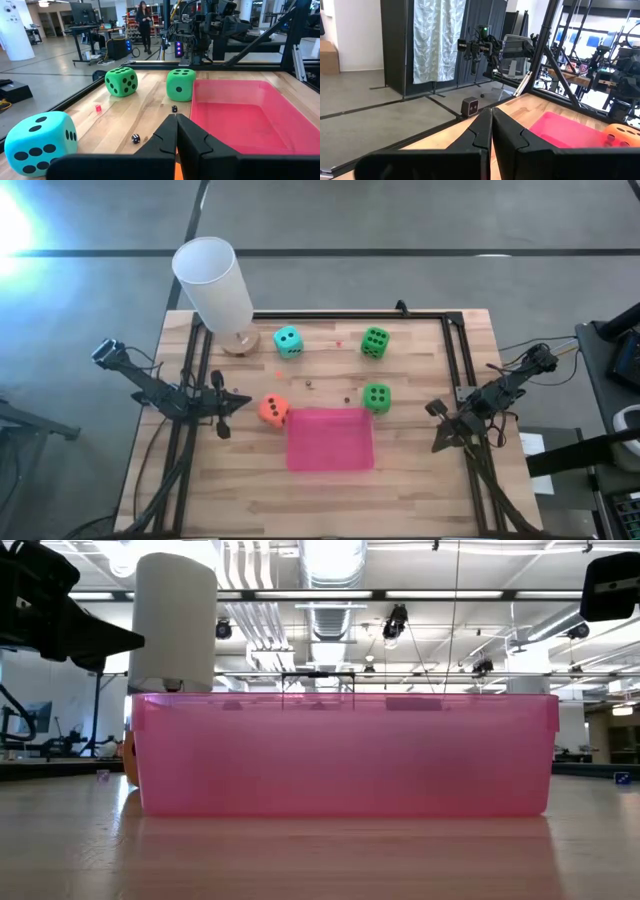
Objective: Pick & Place Dice
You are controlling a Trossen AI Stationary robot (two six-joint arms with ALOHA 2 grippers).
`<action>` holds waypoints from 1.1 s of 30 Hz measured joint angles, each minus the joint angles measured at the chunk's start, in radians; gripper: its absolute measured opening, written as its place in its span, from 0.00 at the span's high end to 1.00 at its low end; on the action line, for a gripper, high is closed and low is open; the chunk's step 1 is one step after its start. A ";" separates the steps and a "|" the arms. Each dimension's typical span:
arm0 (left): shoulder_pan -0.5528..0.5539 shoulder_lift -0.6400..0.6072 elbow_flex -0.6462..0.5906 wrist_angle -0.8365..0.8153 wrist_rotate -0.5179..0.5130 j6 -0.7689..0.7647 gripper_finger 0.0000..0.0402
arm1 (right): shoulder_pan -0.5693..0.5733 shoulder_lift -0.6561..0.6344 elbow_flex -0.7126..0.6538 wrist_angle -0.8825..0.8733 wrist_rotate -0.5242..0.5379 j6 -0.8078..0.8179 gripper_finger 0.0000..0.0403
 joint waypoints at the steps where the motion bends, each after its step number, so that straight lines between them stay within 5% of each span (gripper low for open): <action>1: 0.000 0.000 0.000 0.000 0.000 0.000 0.98 | 0.000 0.000 0.000 0.000 0.000 0.000 0.98; 23: 0.000 0.000 0.000 0.000 0.000 0.000 0.98 | 0.000 0.000 0.000 0.003 0.007 0.003 0.98; 33: 0.000 0.000 0.000 0.000 0.000 0.000 0.98 | 0.000 0.000 0.000 0.030 0.165 0.084 0.98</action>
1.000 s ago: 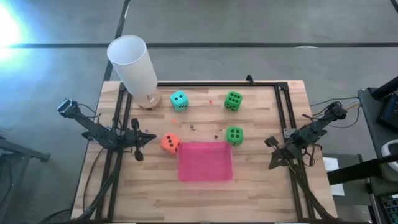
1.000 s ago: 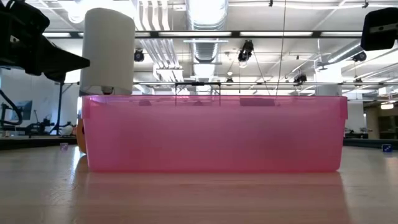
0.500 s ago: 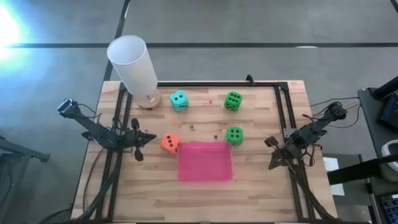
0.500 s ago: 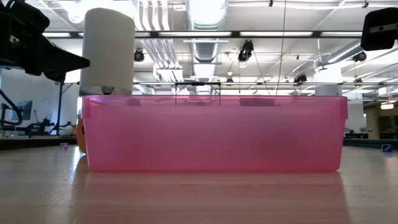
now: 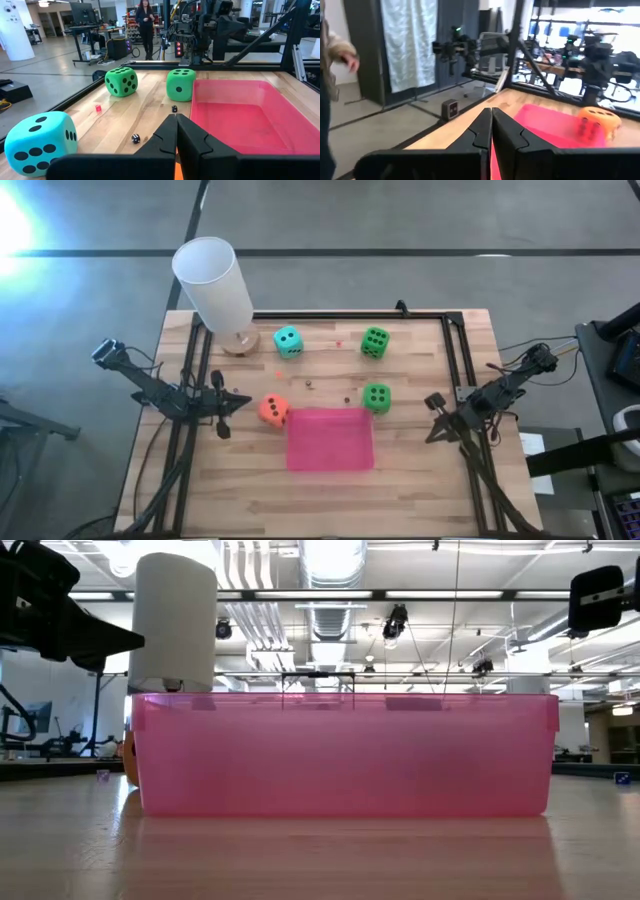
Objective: Pick & Place Dice
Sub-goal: Put the bottom large green dice into the pink bin
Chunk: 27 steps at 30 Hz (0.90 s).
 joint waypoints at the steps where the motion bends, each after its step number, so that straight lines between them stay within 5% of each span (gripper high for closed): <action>1: 0.000 0.000 0.000 0.000 0.000 0.000 0.98 | 0.000 0.000 0.000 0.014 0.017 -0.002 0.98; 16: 0.000 0.000 0.000 0.000 0.000 0.000 0.98 | 0.000 -0.001 0.000 0.415 0.160 -0.198 0.98; 27: 0.000 0.000 0.000 0.000 0.000 0.000 0.98 | 0.000 0.003 0.218 0.240 0.362 -0.352 0.98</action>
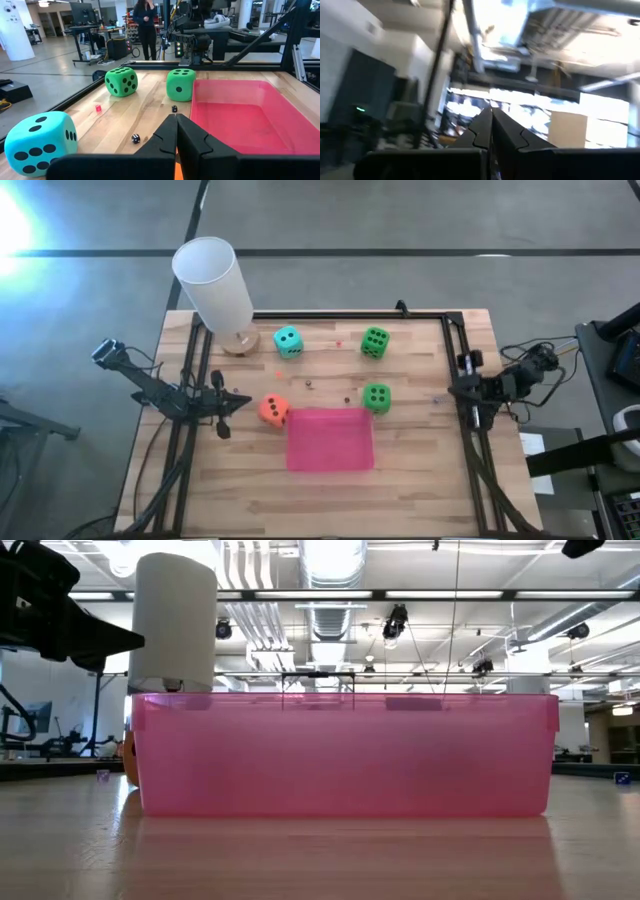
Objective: Pick & Place Dice
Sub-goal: Put the bottom large green dice into the pink bin
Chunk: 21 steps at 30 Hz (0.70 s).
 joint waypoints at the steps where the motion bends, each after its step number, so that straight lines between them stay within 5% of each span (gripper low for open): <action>1: 0.000 0.000 0.000 0.000 0.000 0.000 0.98 | 0.000 0.007 0.034 -0.043 0.032 -0.002 0.98; 21: 0.000 0.000 0.000 0.000 0.000 0.000 0.98 | 0.000 0.386 0.696 -0.341 0.268 -0.041 0.98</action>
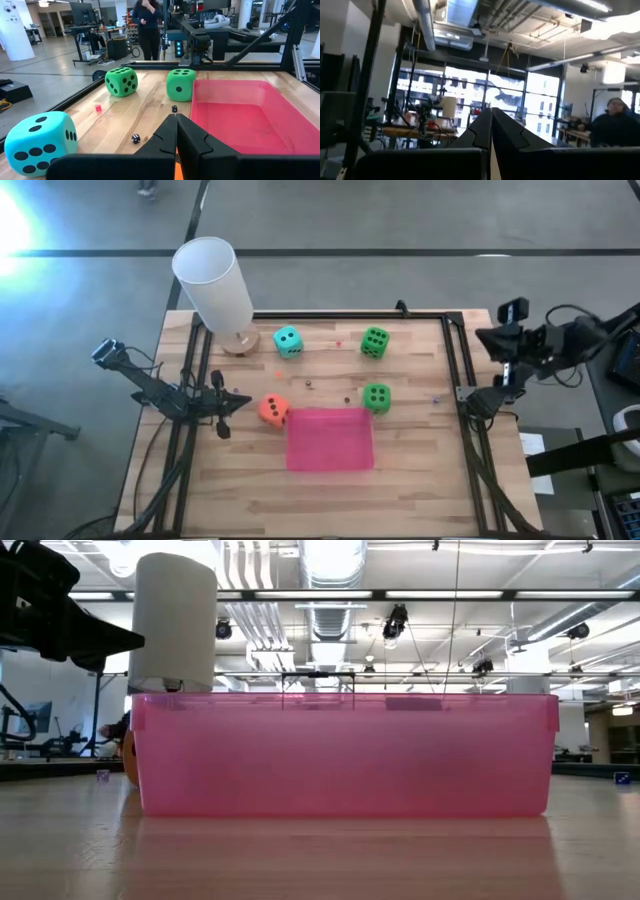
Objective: Pick & Place Dice
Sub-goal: Put the bottom large green dice into the pink bin
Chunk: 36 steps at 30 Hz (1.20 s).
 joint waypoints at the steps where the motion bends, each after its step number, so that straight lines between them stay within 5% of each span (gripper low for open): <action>1: 0.000 0.000 0.000 0.000 0.000 0.000 0.98 | 0.000 0.018 0.035 -0.032 0.019 0.022 0.98; 16: 0.000 0.000 0.000 0.000 0.000 0.000 0.98 | 0.000 0.194 0.341 -0.687 0.256 0.592 0.98; 36: 0.000 0.000 0.000 0.000 0.000 0.000 0.98 | -0.001 0.381 0.284 -1.188 0.171 1.345 0.98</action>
